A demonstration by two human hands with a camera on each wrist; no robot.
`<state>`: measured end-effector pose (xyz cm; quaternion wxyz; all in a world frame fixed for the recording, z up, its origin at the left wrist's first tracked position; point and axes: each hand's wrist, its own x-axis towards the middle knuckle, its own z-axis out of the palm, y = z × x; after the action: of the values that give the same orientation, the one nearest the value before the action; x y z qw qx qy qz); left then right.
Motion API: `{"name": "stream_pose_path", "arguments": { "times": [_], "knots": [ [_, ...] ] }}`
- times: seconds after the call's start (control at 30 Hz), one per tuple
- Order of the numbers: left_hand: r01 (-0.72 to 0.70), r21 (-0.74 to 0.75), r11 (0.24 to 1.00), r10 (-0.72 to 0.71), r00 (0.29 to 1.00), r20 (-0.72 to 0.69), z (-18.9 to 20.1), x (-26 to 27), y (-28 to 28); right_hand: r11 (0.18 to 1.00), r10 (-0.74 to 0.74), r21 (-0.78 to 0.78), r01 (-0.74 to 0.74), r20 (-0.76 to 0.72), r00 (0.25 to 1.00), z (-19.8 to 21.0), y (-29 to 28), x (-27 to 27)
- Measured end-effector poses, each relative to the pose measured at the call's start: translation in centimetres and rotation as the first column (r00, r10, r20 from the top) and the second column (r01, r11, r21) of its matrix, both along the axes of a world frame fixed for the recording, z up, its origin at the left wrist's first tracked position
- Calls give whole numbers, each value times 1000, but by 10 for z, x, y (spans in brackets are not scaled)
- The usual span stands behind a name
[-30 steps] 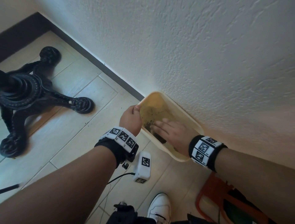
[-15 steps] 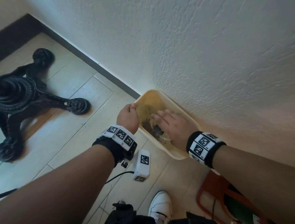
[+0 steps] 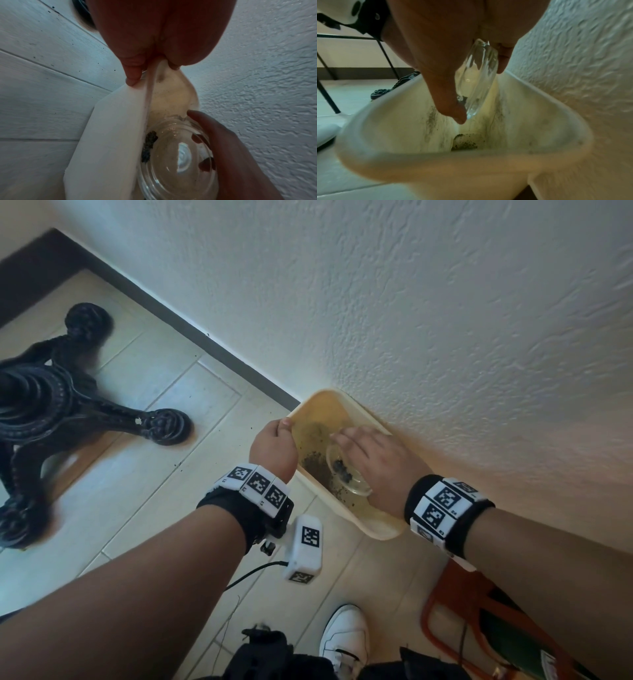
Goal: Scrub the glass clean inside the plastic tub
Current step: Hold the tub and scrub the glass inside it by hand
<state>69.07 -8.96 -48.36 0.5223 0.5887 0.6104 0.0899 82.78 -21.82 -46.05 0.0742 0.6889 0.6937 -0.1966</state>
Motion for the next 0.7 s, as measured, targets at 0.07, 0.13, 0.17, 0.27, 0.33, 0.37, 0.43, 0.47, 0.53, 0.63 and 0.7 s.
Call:
{"name": "stream_pose_path", "arguments": {
  "times": [0.07, 0.13, 0.17, 0.27, 0.33, 0.37, 0.43, 0.47, 0.53, 0.63, 0.7],
  "knots": [
    [3, 12, 1000, -3, 1000, -10, 2, 0, -1, 998, -53, 37, 51, 54, 997, 3, -1, 1],
    [5, 15, 1000, -4, 1000, -6, 3, -1, -1, 995, -96, 44, 93, 80, 992, 6, -2, -2],
    [6, 15, 1000, -6, 1000, -5, 3, -1, -1, 995, -91, 37, 88, 77, 993, 6, -3, -7],
    [13, 11, 1000, -13, 1000, -7, 1, -1, -2, 999, 36, -15, -36, -8, 999, 4, -9, -23],
    [15, 13, 1000, -14, 1000, -18, -1, 0, -2, 998, 43, -37, -44, -13, 999, 3, -12, -24],
    [14, 17, 1000, -14, 1000, -25, -1, 1, -3, 999, 3, -44, -2, 5, 1000, 2, -12, -22],
    [6, 24, 1000, -6, 1000, -31, -1, 1, -4, 999, -18, -43, 19, 13, 1000, 1, -12, -18],
    [3, 26, 1000, -2, 1000, -29, -1, 2, -5, 998, 29, -52, -30, -27, 999, -2, -12, -16],
    [8, 30, 1000, -7, 999, -33, -1, 3, -6, 991, 100, -80, -108, -90, 991, -5, -14, -12],
    [19, 42, 999, -17, 998, -57, -1, 5, -7, 999, -23, -41, 22, -33, 999, -4, -12, -7],
    [13, 48, 999, -10, 998, -64, 0, 5, -8, 999, -18, -48, 16, -44, 999, -2, -11, -9]
  ]
}}
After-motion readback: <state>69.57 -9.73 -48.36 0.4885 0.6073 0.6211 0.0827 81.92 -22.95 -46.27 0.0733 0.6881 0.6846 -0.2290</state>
